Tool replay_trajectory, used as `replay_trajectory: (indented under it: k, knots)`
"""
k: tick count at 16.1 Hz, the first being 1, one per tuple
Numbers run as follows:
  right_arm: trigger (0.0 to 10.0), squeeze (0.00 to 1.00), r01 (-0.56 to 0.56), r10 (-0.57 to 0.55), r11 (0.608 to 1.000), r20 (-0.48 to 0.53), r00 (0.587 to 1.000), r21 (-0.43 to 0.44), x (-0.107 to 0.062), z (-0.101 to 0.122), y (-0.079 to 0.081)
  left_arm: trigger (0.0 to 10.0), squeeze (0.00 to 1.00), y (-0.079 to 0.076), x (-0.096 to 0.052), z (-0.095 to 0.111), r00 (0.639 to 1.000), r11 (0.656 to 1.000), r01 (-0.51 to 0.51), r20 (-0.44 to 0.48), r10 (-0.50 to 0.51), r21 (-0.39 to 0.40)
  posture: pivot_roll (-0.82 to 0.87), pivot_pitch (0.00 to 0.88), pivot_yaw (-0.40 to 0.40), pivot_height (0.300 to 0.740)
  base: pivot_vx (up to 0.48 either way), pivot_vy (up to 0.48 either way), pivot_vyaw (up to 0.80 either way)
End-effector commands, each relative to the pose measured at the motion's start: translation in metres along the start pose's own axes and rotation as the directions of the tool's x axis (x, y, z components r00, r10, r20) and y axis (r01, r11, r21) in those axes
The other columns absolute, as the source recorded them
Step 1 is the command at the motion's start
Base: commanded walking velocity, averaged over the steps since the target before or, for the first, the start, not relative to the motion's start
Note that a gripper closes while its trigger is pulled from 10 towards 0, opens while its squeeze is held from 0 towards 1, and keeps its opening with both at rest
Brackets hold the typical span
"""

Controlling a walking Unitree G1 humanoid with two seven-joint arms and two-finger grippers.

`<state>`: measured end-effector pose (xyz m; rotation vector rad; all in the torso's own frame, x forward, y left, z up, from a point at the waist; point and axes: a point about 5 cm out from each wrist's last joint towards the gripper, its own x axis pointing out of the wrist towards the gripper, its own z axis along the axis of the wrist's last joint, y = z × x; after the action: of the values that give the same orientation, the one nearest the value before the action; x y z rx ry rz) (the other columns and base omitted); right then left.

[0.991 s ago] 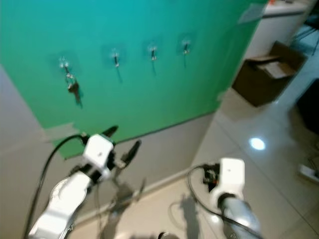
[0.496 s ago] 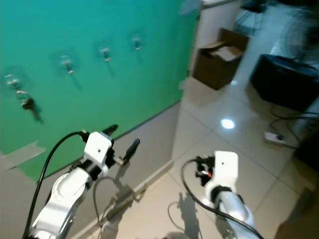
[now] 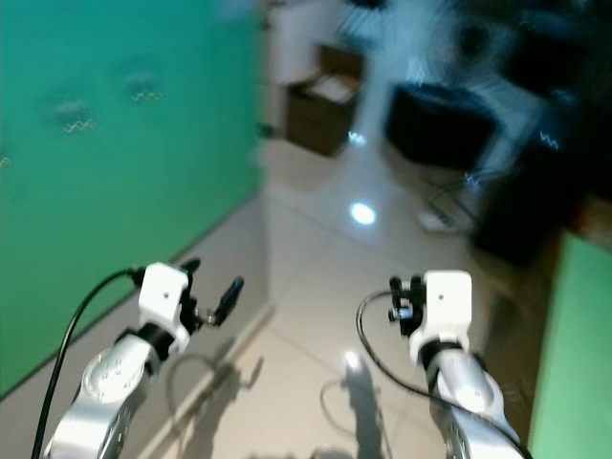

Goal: Hang keys on a hook

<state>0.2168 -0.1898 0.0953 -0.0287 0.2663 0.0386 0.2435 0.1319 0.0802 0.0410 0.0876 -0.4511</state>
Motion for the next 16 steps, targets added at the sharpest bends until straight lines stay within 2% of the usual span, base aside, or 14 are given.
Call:
replay_trajectory:
  k: [1,2,5,9,10,11,12,14,15,16]
  knots:
    - [10.0,1.0,-0.008,0.008,1.0,-0.014,1.0,-0.011,0.002,-0.004,0.0,10.0,1.0,0.0,0.001,0.007,1.0,0.999,0.017,0.021,-0.016,-0.027,-0.16,0.0,0.002,0.74,0.0,0.0,-0.8]
    - [10.0,1.0,-0.011,0.011,1.0,-0.017,1.0,0.013,0.002,-0.006,0.001,10.0,1.0,0.0,-0.001,0.007,1.0,0.998,0.025,0.019,-0.024,-0.051,-0.15,0.0,0.009,0.74,0.0,0.0,-0.8]
    - [10.0,1.0,0.016,-0.015,0.999,-0.018,1.0,0.049,0.0,-0.011,0.006,10.0,1.0,-0.001,0.001,0.01,0.998,0.997,0.063,0.021,-0.062,-0.055,-0.16,0.0,0.038,0.74,0.0,0.0,-0.8]
    - [10.0,1.0,0.041,-0.037,0.997,-0.056,0.998,0.073,-0.013,-0.024,0.014,10.0,1.0,-0.001,-0.002,0.013,0.995,0.994,0.091,0.036,-0.089,-0.06,-0.17,0.0,0.055,0.74,0.0,0.0,-0.8]
    - [10.0,1.0,0.048,-0.044,0.996,-0.064,0.997,0.07,-0.015,-0.025,0.013,10.0,1.0,-0.003,-0.003,0.014,0.995,0.995,0.093,0.05,-0.091,-0.04,-0.17,0.0,0.055,0.74,0.0,0.0,-0.8]
    - [10.0,1.0,0.067,-0.063,0.996,-0.079,0.995,0.054,-0.018,-0.028,0.009,10.0,0.93,-0.005,-0.004,0.011,0.997,0.998,0.068,0.042,-0.067,-0.014,-0.17,0.0,0.05,0.74,0.0,0.0,-0.8]
    - [10.0,1.0,0.097,-0.094,0.995,-0.091,0.991,0.037,-0.019,-0.028,0.004,10.0,0.31,-0.006,-0.005,0.006,0.999,0.999,0.045,0.01,-0.045,-0.001,-0.17,0.0,0.043,0.74,0.0,0.0,-0.8]
    - [10.0,1.0,0.101,-0.099,0.995,-0.09,0.991,0.021,-0.019,-0.027,0.002,10.0,0.0,-0.007,-0.006,0.005,0.999,0.999,0.036,0.013,-0.036,0.012,-0.17,0.0,0.028,0.74,0.0,0.0,-0.8]
    - [10.0,1.0,0.06,-0.061,0.998,-0.077,0.995,-0.018,-0.013,-0.022,0.003,10.0,0.0,-0.008,-0.005,0.007,0.999,1.0,0.008,0.046,-0.009,0.013,-0.17,0.0,0.019,0.74,0.0,0.0,-0.8]
    - [10.0,0.28,0.052,-0.053,0.998,-0.074,0.996,-0.024,-0.012,-0.021,0.003,10.0,0.0,-0.009,-0.004,0.009,0.998,1.0,0.006,0.058,-0.007,0.017,-0.16,0.0,0.012,0.74,0.0,0.0,-0.8]
